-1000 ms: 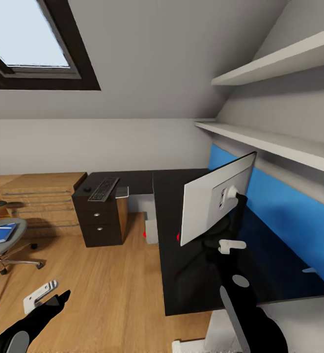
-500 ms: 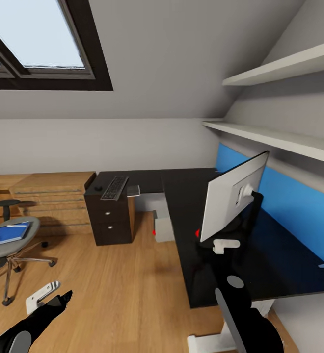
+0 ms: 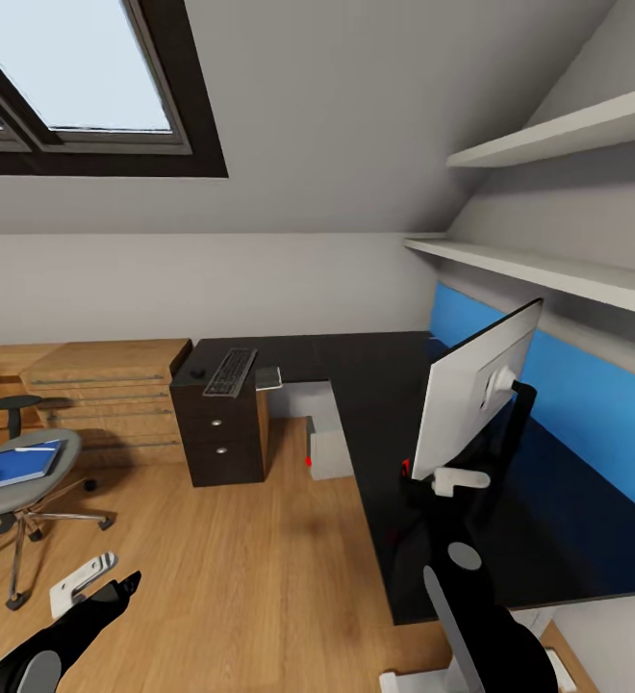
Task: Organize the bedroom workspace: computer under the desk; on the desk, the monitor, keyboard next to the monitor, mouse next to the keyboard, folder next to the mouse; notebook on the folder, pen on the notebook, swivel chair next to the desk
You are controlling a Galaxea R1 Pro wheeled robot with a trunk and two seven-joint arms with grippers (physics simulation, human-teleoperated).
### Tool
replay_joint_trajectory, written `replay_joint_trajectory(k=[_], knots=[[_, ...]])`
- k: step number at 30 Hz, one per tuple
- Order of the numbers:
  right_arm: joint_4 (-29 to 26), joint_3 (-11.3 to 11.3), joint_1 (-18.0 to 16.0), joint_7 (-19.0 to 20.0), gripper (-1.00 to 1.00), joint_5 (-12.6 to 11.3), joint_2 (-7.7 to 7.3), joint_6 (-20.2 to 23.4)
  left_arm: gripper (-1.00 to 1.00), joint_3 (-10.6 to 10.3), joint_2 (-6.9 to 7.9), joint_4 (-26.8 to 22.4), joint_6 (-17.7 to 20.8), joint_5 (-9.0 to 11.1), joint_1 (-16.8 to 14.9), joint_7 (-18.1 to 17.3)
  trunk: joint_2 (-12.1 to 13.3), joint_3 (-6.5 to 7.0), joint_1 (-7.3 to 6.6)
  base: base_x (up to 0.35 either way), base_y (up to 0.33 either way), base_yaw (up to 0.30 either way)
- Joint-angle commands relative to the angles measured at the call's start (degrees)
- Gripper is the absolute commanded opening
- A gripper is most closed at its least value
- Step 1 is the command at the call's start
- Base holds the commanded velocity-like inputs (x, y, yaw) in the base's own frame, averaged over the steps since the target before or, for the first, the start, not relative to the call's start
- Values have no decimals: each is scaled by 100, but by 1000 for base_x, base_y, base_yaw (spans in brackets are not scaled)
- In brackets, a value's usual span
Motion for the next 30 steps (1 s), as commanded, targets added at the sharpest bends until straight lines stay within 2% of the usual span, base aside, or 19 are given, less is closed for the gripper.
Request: replay_joint_trajectory(k=[1, 8, 12, 19, 30], knots=[[-5, 12, -5, -79, 100, -22, -2, -18, 100, 0, 2, -5, 22, 61, -4, 47, -6, -8, 1, 9, 2, 0], [19, 12, 2, -214, 100, -4, -2, -390, 100, 1, 3, 10, 20, 61, -4, 47, -6, -8, 1, 4, 1, 0], [31, 14, 3, -240, 100, 132, -2, -560, 100, -5, -3, 28, 16, 61, -4, 47, -6, -8, 1, 0, 0, 0], [39, 18, 4, -250, 100, 347, -1, -625, 100, -7, -5, 40, 10, 61, -4, 47, -6, -8, 1, 32, 27, 0], [41, 19, 4, -253, 100, 420, -2, -643, 100, -8, -13, 43, -1, 59, -4, 50, -6, -8, 1, 157, 110, 0]])
